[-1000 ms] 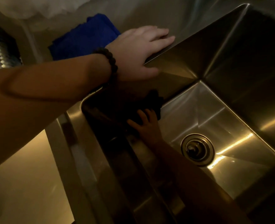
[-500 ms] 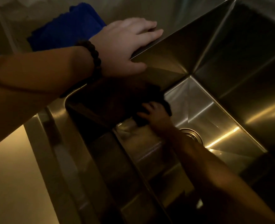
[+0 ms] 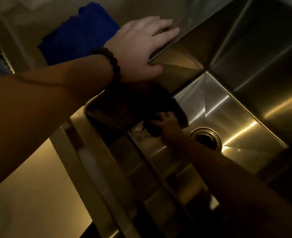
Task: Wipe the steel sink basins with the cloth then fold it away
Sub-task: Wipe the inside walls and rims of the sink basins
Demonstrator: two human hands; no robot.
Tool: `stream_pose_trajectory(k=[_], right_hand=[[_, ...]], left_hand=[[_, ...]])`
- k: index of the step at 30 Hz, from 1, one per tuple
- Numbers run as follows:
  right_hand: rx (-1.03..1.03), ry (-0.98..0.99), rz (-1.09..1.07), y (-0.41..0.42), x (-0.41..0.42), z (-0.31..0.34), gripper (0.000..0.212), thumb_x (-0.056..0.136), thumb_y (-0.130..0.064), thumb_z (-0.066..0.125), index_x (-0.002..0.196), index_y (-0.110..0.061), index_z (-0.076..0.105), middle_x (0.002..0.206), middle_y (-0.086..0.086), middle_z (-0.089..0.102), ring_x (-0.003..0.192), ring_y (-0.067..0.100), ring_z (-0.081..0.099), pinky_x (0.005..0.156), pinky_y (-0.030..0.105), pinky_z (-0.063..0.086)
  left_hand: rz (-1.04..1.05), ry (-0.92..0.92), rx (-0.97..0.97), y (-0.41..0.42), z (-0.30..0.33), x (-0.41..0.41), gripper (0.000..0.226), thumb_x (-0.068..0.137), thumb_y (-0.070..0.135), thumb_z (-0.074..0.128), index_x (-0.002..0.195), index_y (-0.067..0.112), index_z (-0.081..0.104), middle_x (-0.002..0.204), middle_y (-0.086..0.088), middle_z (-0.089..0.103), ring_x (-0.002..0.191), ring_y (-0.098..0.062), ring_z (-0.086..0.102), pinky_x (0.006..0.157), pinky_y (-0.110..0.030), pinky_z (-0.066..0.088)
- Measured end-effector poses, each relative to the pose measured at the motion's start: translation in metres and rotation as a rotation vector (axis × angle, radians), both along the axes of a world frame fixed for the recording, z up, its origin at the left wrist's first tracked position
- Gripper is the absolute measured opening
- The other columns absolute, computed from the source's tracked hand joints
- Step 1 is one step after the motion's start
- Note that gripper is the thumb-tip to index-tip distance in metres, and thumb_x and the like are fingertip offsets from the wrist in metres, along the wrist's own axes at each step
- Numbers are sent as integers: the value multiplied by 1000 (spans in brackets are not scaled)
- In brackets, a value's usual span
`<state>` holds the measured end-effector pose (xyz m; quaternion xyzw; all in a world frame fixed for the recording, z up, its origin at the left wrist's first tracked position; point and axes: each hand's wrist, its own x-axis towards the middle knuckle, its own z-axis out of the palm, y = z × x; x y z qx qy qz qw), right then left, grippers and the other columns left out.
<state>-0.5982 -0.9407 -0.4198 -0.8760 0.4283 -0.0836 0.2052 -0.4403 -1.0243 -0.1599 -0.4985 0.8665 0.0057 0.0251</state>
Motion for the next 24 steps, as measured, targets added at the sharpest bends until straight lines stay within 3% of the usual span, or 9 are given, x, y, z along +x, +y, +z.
stream_pose_trajectory(k=[4, 6, 8, 11, 13, 16, 19, 21, 24], right_hand=[[185, 166, 318, 49, 30, 10, 51, 58, -12, 81, 107, -23, 70, 120, 19, 61, 99, 50, 57, 89, 61, 44], [123, 145, 280, 51, 21, 18, 42, 72, -8, 67, 113, -20, 69, 127, 20, 57, 105, 49, 54, 95, 57, 38], [119, 93, 231, 54, 5, 21, 36, 77, -14, 58, 110, -20, 70, 124, 18, 60, 100, 45, 57, 90, 51, 44], [248, 233, 130, 70, -19, 26, 40, 86, -22, 62, 126, -27, 59, 139, 8, 46, 119, 37, 43, 103, 44, 34], [401, 227, 49, 80, -22, 36, 40, 85, -25, 64, 125, -27, 58, 137, 6, 47, 123, 32, 42, 104, 40, 29], [678, -75, -258, 87, -28, 69, 31, 87, -6, 57, 116, -15, 65, 121, 12, 61, 113, 28, 55, 98, 36, 41], [911, -494, -487, 97, -34, 122, 44, 86, 14, 50, 119, -14, 58, 112, 11, 62, 93, 3, 65, 89, 26, 48], [950, -660, -574, 105, -36, 160, 49, 85, 20, 46, 118, -15, 54, 106, 5, 62, 85, -8, 63, 82, 16, 48], [946, -787, -587, 121, -40, 209, 45, 88, 16, 44, 119, -16, 52, 104, -3, 62, 91, -6, 61, 85, 15, 48]], left_hand=[[42, 6, 7, 4, 1, -2, 74, 89, 44, 51, 151, 30, 12, 159, 1, 13, 145, -23, 11, 115, -45, 9], [54, 21, 5, 7, 1, -3, 73, 90, 43, 50, 151, 29, 13, 159, 0, 15, 145, -24, 12, 115, -45, 10], [55, 37, -4, 11, 1, -2, 71, 90, 44, 49, 150, 29, 16, 157, -2, 20, 142, -26, 20, 113, -46, 18], [58, 75, -5, 12, 1, 0, 69, 89, 47, 46, 150, 28, 18, 152, -4, 30, 135, -28, 32, 106, -46, 31], [35, 61, -17, 10, 2, 2, 70, 88, 48, 45, 150, 26, 19, 152, -5, 29, 136, -29, 30, 107, -46, 29], [-16, 23, 21, 7, 7, 2, 75, 86, 48, 47, 150, 22, 18, 156, -7, 21, 142, -29, 19, 115, -47, 16], [-38, 41, 69, 12, 21, -1, 76, 86, 43, 51, 151, 24, 16, 157, -8, 19, 144, -28, 15, 116, -49, 11], [-64, 98, 50, 31, 39, -2, 76, 85, 42, 51, 151, 25, 16, 157, -6, 19, 145, -26, 15, 116, -49, 9], [-118, 204, 64, 81, 59, 10, 74, 82, 48, 44, 149, 24, 23, 155, -6, 24, 143, -26, 20, 116, -51, 17]])
